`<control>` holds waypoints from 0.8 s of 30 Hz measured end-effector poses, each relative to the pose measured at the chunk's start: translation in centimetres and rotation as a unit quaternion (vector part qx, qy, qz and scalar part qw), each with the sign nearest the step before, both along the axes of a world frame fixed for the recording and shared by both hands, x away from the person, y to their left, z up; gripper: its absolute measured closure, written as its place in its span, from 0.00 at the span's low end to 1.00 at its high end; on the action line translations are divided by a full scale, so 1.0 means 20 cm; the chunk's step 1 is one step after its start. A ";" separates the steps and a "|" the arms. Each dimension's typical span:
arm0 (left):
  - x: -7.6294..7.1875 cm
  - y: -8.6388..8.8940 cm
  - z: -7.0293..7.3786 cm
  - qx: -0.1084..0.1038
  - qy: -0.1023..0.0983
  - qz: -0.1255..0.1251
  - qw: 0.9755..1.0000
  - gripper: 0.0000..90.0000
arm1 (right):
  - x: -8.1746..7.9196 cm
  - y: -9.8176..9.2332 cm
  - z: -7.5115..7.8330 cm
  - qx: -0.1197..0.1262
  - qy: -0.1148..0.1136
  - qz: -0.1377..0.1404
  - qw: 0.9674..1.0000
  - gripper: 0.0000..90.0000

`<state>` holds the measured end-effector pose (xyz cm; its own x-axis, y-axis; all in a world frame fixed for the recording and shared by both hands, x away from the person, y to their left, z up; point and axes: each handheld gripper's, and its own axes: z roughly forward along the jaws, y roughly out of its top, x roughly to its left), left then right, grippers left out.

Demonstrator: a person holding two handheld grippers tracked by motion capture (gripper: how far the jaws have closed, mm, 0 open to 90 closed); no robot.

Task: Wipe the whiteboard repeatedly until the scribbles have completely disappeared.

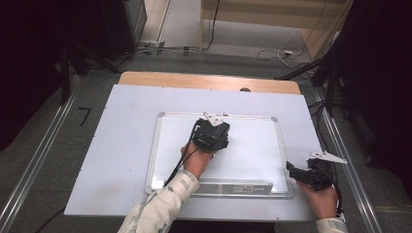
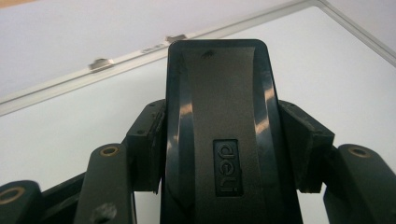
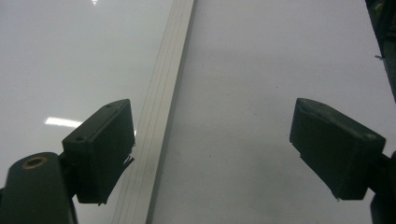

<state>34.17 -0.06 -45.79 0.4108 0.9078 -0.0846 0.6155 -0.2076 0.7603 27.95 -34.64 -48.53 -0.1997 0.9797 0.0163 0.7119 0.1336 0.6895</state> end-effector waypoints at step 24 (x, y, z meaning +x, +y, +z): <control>0.01 0.37 0.04 -0.015 -0.010 0.096 0.995 0.45 | 0.00 0.00 0.00 -0.003 0.002 -0.002 1.000 0.14</control>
